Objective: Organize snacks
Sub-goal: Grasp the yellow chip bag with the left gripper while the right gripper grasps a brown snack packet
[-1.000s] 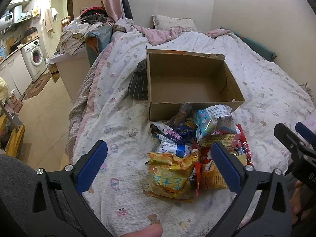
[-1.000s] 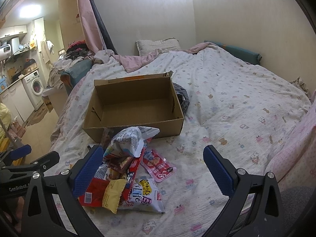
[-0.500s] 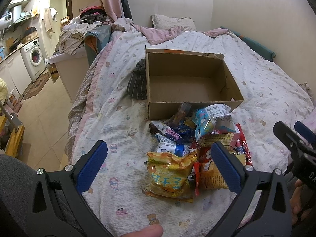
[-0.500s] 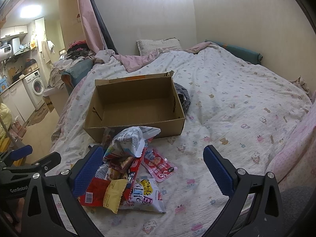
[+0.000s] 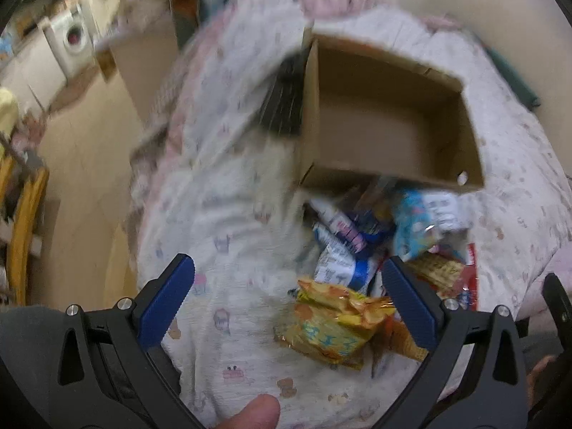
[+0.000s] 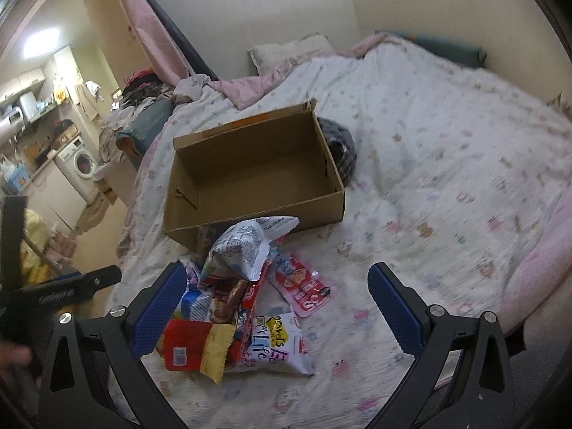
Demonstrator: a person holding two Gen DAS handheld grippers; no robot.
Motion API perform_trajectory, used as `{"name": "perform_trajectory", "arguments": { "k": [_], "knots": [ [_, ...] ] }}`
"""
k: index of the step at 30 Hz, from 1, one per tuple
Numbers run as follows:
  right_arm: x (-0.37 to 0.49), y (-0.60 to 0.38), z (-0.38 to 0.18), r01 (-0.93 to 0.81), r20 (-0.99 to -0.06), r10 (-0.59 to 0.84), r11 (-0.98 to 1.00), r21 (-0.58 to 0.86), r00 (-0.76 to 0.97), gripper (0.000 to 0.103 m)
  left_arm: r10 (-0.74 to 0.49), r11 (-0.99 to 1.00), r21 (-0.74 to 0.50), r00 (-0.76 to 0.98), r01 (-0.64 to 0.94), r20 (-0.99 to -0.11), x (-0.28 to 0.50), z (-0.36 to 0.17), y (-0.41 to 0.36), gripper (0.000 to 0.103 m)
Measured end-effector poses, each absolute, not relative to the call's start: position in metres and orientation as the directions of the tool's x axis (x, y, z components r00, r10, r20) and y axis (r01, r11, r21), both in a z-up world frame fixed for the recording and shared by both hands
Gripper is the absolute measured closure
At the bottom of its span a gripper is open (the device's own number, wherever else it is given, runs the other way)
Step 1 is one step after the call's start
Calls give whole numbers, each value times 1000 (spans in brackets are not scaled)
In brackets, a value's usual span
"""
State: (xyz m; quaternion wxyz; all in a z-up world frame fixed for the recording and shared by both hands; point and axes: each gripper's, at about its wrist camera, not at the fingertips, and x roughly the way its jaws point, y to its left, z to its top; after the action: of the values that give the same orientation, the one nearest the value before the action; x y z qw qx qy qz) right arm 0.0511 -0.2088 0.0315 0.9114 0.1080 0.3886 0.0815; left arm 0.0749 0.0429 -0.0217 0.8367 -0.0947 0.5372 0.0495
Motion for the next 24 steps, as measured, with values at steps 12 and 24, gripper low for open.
{"name": "perform_trajectory", "arguments": {
  "k": [12, 24],
  "knots": [
    [60, -223, 19, -25, -726, 254, 950, 311, 640, 0, -128, 976, -164, 233, -141, -964, 63, -72, 42, 0],
    [58, -240, 11, 13, -735, 259, 940, 342, 627, 0, -187, 981, -192, 129, -26, -974, 61, -104, 9, 0]
  ]
}}
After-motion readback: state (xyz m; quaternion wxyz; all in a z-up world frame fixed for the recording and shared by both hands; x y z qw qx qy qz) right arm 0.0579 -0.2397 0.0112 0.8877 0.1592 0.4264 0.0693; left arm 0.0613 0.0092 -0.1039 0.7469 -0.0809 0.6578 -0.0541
